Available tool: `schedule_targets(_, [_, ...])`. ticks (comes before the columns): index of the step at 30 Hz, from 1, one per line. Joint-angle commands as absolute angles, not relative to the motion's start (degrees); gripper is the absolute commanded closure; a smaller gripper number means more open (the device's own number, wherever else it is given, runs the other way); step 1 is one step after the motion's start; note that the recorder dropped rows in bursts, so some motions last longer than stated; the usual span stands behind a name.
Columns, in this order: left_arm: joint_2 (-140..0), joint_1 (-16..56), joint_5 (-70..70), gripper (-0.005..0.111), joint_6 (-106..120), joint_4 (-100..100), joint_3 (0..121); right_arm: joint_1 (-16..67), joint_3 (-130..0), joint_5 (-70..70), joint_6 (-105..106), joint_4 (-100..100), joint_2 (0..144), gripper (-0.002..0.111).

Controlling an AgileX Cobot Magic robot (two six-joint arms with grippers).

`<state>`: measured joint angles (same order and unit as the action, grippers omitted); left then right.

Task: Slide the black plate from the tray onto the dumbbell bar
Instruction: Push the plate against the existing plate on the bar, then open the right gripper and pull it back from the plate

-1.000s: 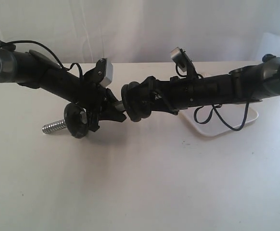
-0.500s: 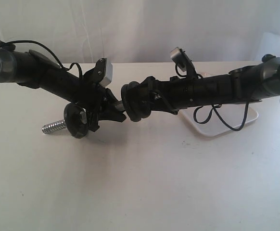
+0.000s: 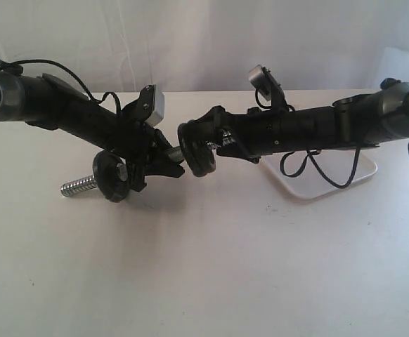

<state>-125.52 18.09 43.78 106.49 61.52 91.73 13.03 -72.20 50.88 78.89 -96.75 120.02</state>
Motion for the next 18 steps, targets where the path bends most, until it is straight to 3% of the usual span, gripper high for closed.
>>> schedule_targets(1, [-122.66, 18.94, 50.78, 0.107, 107.13, 99.95, 92.71, 13.15, -73.23, 52.18, 80.49, -99.95, 118.74, 0.003])
schedule_targets(18, [-122.66, 18.94, 50.76, 0.107, 107.13, 99.95, 92.71, 10.83, -73.23, 52.97, 79.17, -98.74, 118.74, 0.003])
